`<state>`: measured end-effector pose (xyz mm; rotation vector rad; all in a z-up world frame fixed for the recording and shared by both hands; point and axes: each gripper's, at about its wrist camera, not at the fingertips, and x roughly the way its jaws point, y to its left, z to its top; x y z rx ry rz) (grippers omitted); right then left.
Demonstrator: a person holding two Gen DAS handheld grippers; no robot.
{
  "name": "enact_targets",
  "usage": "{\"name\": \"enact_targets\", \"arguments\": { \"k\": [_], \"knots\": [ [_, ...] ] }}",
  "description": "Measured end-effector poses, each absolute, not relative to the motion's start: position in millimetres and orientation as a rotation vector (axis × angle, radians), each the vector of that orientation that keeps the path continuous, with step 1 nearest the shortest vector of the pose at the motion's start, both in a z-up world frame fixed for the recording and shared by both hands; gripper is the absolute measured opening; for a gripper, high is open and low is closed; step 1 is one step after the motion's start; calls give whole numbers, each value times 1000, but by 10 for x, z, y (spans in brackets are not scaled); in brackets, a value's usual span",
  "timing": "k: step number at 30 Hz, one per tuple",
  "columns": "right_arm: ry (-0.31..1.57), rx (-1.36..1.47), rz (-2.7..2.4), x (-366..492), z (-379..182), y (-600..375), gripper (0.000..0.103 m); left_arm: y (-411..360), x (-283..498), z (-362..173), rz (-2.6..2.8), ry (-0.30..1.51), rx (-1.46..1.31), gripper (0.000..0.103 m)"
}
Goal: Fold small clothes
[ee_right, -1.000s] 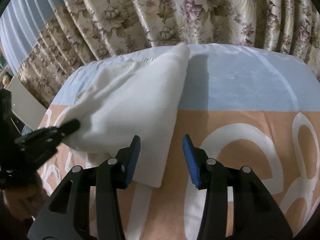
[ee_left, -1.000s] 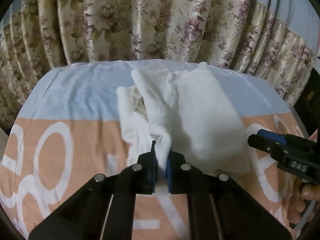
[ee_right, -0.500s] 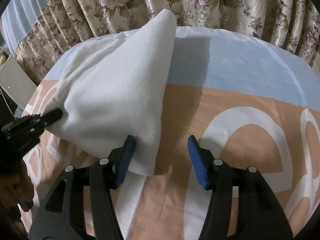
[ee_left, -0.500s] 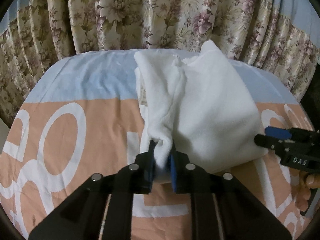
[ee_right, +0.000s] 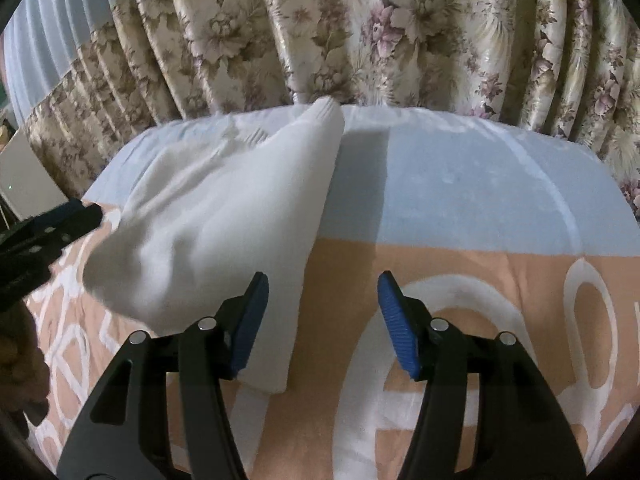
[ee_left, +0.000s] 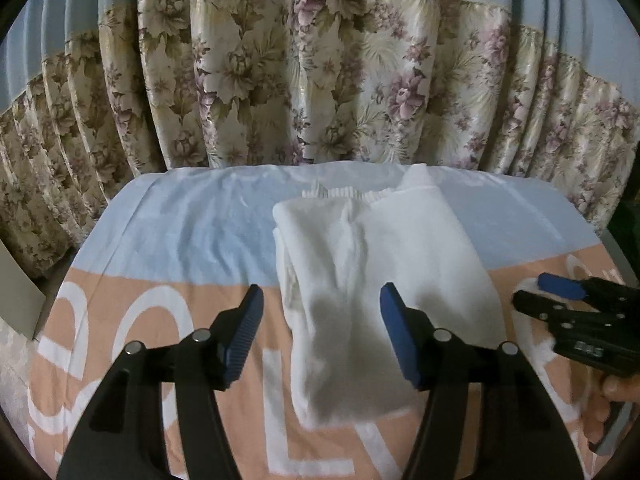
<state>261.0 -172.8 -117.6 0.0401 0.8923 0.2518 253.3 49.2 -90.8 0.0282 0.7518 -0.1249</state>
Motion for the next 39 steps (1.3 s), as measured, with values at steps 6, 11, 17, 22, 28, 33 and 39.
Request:
{"name": "enact_targets", "arguments": {
  "k": [6, 11, 17, 22, 28, 33, 39],
  "knots": [
    [877, 18, 259, 2713, -1083, -1630, 58, 482, 2808, -988, -109, 775, 6, 61],
    [880, 9, 268, 2769, -1093, -1555, 59, 474, 2914, -1107, -77, 799, 27, 61],
    [903, -2, 264, 2814, -1193, -1519, 59, 549, 2993, -1321, -3, 850, 68, 61],
    [895, -13, 236, 2859, -1232, -1520, 64, 684, 3019, -1383, 5, 855, 53, 63],
    [851, 26, 190, 2960, -1142, -1597, 64, 725, 2946, -1178, -30, 797, -20, 62],
    [842, 28, 198, 3088, -1084, -1547, 65, 638, 3000, -1063, -102, 789, -44, 62],
    [838, 29, 217, 3261, -1056, -1413, 66, 561, 3082, -1223, -93, 839, -52, 67]
  ]
}}
